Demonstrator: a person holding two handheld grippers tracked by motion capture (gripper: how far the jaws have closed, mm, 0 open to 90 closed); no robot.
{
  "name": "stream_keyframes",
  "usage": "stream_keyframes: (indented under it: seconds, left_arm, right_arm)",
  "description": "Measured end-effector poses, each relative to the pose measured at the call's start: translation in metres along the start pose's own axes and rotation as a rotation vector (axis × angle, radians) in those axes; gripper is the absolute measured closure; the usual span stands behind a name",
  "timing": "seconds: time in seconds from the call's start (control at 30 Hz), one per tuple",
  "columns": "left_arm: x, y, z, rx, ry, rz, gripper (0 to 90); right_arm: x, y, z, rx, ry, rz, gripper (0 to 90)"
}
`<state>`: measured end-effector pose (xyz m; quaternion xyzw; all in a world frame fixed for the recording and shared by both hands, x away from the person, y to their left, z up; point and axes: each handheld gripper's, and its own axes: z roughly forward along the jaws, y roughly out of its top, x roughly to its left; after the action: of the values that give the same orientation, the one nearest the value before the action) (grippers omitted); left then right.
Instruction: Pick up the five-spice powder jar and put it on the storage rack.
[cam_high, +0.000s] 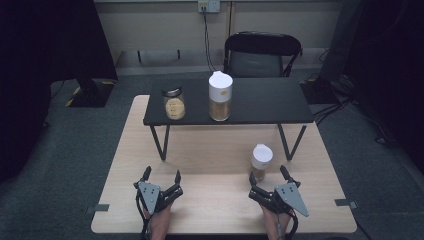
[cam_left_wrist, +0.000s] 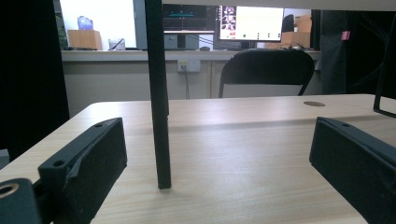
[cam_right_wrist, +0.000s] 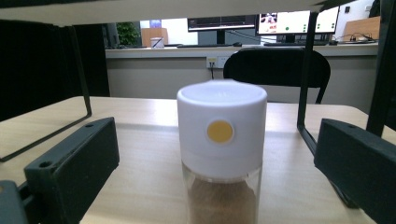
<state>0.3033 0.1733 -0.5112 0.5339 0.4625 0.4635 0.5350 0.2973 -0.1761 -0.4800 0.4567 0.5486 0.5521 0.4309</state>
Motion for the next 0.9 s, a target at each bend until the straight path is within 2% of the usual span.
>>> stream_keyframes:
  seconds: [0.1, 0.13, 0.23, 0.33, 0.47, 0.67, 0.9]
  left_arm:
    - [0.000, 0.000, 0.000, 0.000, 0.000, 0.000, 3.5]
    - [0.000, 0.000, 0.000, 0.000, 0.000, 0.000, 3.5]
    - [0.000, 0.000, 0.000, 0.000, 0.000, 0.000, 3.5]
    - [0.000, 0.000, 0.000, 0.000, 0.000, 0.000, 3.5]
    - [0.000, 0.000, 0.000, 0.000, 0.000, 0.000, 3.5]
    - [0.000, 0.000, 0.000, -0.001, 0.000, 0.000, 3.4]
    - [0.000, 0.000, 0.000, -0.001, -0.001, 0.000, 3.5]
  right_arm:
    - [0.001, 0.004, 0.004, -0.004, -0.004, 0.025, 1.0]
    - [0.003, 0.005, 0.005, 0.010, -0.012, 0.011, 1.1]
    - [0.006, 0.005, 0.009, 0.019, 0.002, -0.004, 0.5]
    - [0.005, 0.007, 0.012, 0.014, -0.002, -0.004, 0.0]
    - [0.003, 0.009, 0.016, 0.013, -0.005, -0.031, 0.0]
    - [0.002, 0.008, 0.022, -0.008, -0.024, -0.010, 2.3]
    - [-0.001, 0.005, 0.032, 0.017, -0.029, -0.021, 7.6]
